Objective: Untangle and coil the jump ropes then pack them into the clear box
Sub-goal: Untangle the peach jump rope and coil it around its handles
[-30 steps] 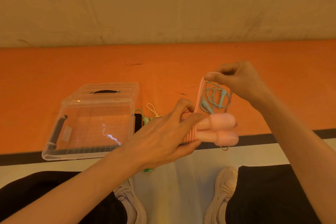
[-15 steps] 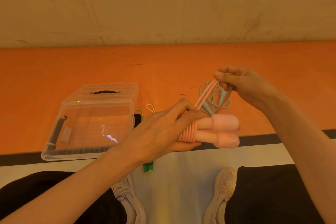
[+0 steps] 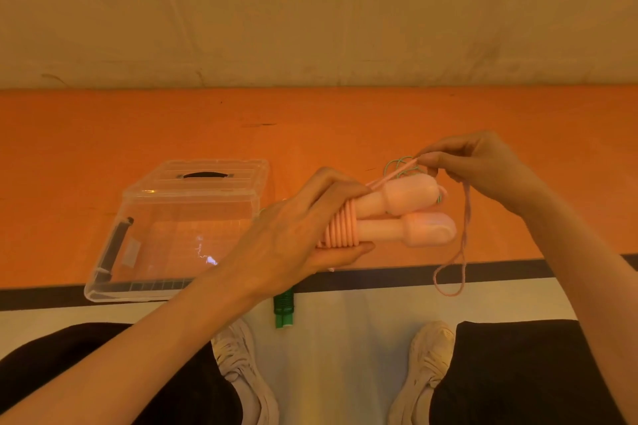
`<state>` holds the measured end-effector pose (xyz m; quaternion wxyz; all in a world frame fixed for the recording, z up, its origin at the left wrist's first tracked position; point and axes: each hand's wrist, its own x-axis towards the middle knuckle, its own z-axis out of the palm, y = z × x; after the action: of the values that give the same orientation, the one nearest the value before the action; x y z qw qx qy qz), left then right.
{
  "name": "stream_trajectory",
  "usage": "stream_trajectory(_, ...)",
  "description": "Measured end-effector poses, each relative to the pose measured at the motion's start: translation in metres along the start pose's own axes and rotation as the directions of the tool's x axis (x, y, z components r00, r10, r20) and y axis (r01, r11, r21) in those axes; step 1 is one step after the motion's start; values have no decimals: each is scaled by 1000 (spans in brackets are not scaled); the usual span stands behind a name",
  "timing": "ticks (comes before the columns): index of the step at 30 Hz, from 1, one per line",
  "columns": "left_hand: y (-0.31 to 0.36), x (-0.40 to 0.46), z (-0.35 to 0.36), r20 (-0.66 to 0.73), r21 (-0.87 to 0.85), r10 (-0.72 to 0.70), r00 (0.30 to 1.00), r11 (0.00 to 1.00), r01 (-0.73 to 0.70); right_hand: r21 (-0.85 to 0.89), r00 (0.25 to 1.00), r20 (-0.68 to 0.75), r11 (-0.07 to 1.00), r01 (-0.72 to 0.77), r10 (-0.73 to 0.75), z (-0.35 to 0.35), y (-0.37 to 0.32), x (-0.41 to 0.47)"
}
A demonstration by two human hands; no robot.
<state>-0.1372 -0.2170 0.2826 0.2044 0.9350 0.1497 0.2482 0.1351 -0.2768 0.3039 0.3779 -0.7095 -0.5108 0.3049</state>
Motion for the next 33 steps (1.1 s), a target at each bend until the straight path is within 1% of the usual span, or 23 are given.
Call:
stream_trajectory(2, -2, 1, -2, -19, -23, -29, 999, 999, 29, -61, 1000, 15, 998, -2, 3, 3, 0, -1)
stream_trajectory(5, -6, 1, -7, -84, -68, -125, 989, 991, 119, -74, 998, 56, 997, -25, 30, 4, 1, -4)
stream_trajectory(9, -9, 2, -7, -146, -142, -256, 956, 961, 236, -82, 973, 208, 993, -83, 99, 9, 9, -6)
stream_trajectory(14, -13, 7, -7, -184, -150, -351, 918, 933, 327, -136, 927, 367, 990, -27, 76, 19, 11, -15)
stream_trajectory(17, -17, 9, -4, -184, -104, -362, 914, 932, 348, -93, 869, 489, 995, -36, 78, 26, 5, -22)
stream_trajectory(20, -24, 11, -2, -156, -78, -378, 913, 926, 370, -40, 826, 561, 998, -43, 58, 30, -3, -28)
stream_trajectory(23, -32, 12, -5, -78, -66, -359, 930, 933, 355, 2, 809, 587, 999, -42, 33, 29, -10, -32)
stream_trajectory(25, -34, 13, -6, -36, -22, -334, 942, 942, 334, 39, 815, 579, 998, -57, 24, 27, -14, -34)
stream_trajectory(27, -35, 13, -7, -23, 17, -321, 947, 947, 322, 73, 810, 586, 995, -72, 16, 26, -19, -37)
stream_trajectory(31, -32, 16, -9, -23, 129, -291, 956, 948, 292, 164, 755, 655, 981, -101, -31, 39, -28, -44)
stream_trajectory(33, -30, 17, -9, -2, 198, -266, 964, 945, 261, 219, 740, 668, 970, -105, -71, 47, -32, -46)
